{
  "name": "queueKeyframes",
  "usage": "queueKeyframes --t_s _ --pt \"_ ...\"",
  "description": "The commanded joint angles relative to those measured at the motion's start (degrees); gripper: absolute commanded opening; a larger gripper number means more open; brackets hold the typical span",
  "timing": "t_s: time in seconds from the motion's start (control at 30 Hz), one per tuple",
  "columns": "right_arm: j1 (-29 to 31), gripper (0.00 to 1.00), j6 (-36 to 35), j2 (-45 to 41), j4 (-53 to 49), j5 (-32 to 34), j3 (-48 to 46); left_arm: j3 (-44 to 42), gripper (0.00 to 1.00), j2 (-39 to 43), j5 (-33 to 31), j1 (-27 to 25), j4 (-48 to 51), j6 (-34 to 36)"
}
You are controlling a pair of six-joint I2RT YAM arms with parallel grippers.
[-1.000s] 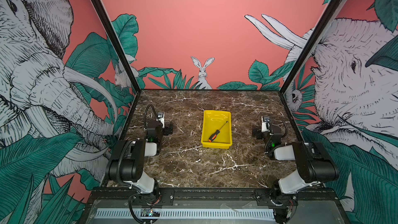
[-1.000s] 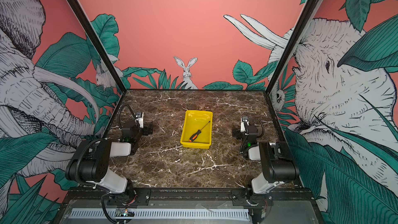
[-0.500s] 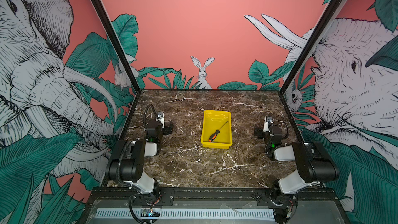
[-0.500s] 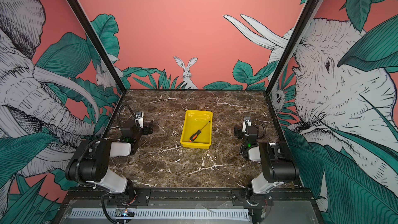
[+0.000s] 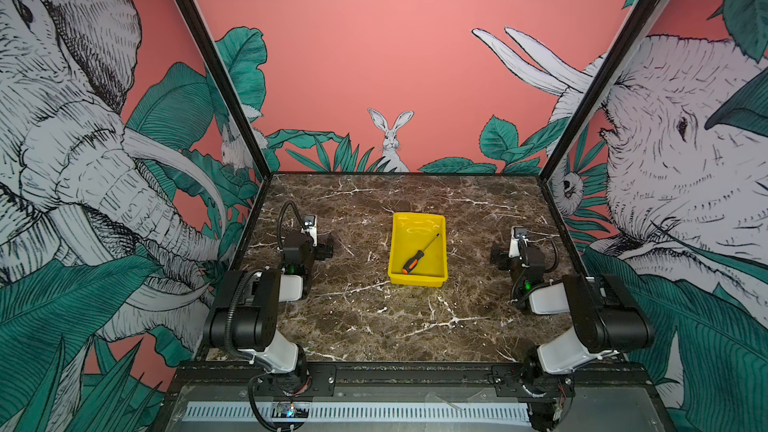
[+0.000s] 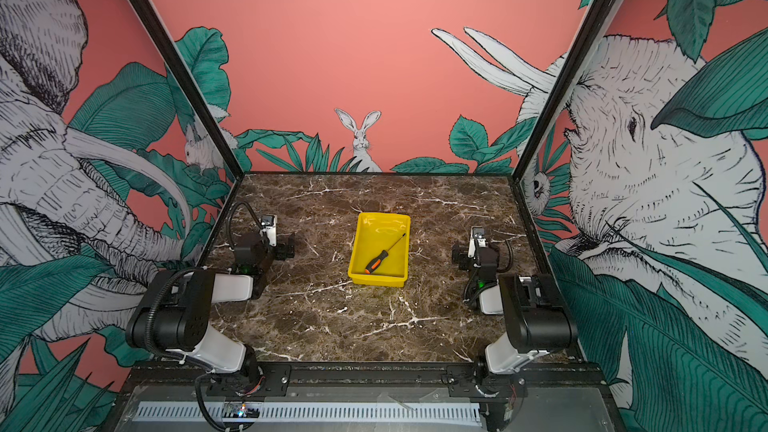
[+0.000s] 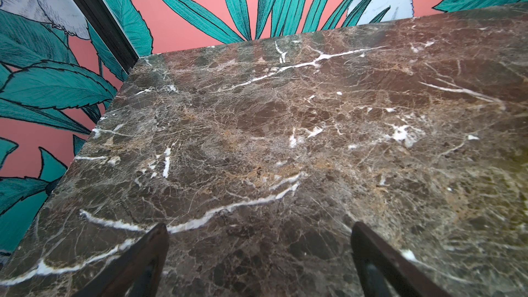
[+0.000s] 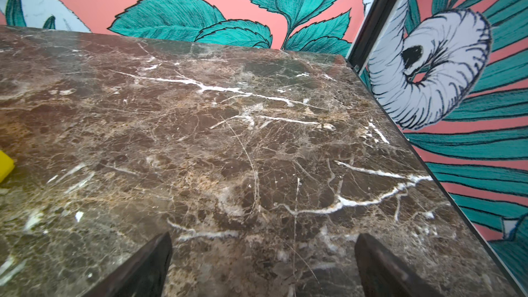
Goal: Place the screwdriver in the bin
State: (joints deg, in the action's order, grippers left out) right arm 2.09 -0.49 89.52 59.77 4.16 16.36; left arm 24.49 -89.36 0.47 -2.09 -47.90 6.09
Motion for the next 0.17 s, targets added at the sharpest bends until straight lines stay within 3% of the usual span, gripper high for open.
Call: queueKeyframes --t_s 0.0,0.13 --pt "-0.16 0.99 -0.78 -0.74 1.81 -2.22 0.98 -0.21 1.0 0.33 0.1 0.33 -0.62 0.59" --pt "-0.15 0.99 0.29 -0.83 -1.44 0.75 2.67 -0.23 1.0 0.33 0.06 0.3 -0.69 0.6"
